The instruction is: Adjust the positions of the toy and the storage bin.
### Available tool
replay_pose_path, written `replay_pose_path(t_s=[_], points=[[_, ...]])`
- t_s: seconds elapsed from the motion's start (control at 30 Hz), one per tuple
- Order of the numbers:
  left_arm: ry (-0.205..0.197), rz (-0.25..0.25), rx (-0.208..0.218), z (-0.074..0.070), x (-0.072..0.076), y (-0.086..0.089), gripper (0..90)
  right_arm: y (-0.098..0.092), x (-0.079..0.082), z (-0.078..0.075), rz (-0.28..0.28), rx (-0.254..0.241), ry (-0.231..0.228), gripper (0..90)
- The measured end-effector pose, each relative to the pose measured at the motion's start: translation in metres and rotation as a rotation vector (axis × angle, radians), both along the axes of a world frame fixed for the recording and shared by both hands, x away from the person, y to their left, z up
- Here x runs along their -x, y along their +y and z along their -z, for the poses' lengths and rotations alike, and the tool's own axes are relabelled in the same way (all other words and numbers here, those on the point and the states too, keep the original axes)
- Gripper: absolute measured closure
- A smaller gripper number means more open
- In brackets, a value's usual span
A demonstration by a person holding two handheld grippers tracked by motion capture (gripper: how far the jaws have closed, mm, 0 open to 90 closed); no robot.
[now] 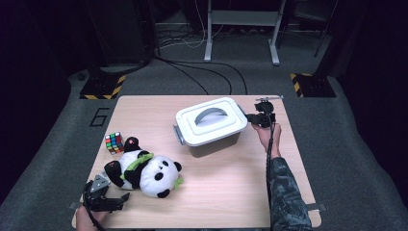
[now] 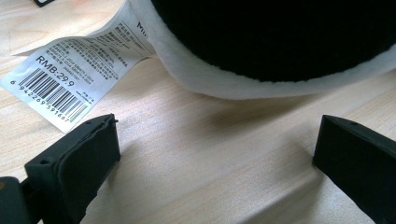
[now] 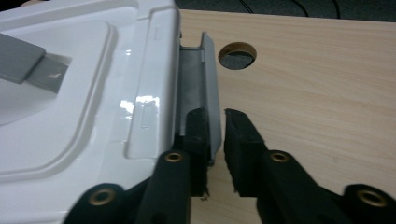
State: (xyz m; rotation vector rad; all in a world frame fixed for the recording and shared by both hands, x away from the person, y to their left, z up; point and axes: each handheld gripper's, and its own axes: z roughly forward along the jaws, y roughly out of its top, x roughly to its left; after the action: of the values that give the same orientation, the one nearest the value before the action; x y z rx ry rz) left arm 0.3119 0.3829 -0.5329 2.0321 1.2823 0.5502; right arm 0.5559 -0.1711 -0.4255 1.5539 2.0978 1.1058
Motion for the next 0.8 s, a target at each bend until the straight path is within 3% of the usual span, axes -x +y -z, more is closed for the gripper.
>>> replay_pose_path(t_s=[0.3, 0.8], points=[[0.000, 0.000, 0.000, 0.000, 0.000, 0.000, 0.1, 0.000, 0.008, -0.002, 0.039, 0.019, -0.004, 82.7], [0.000, 0.000, 0.000, 0.000, 0.000, 0.000, 0.1, -0.018, 0.052, 0.000, 0.077, 0.010, -0.022, 81.9]])
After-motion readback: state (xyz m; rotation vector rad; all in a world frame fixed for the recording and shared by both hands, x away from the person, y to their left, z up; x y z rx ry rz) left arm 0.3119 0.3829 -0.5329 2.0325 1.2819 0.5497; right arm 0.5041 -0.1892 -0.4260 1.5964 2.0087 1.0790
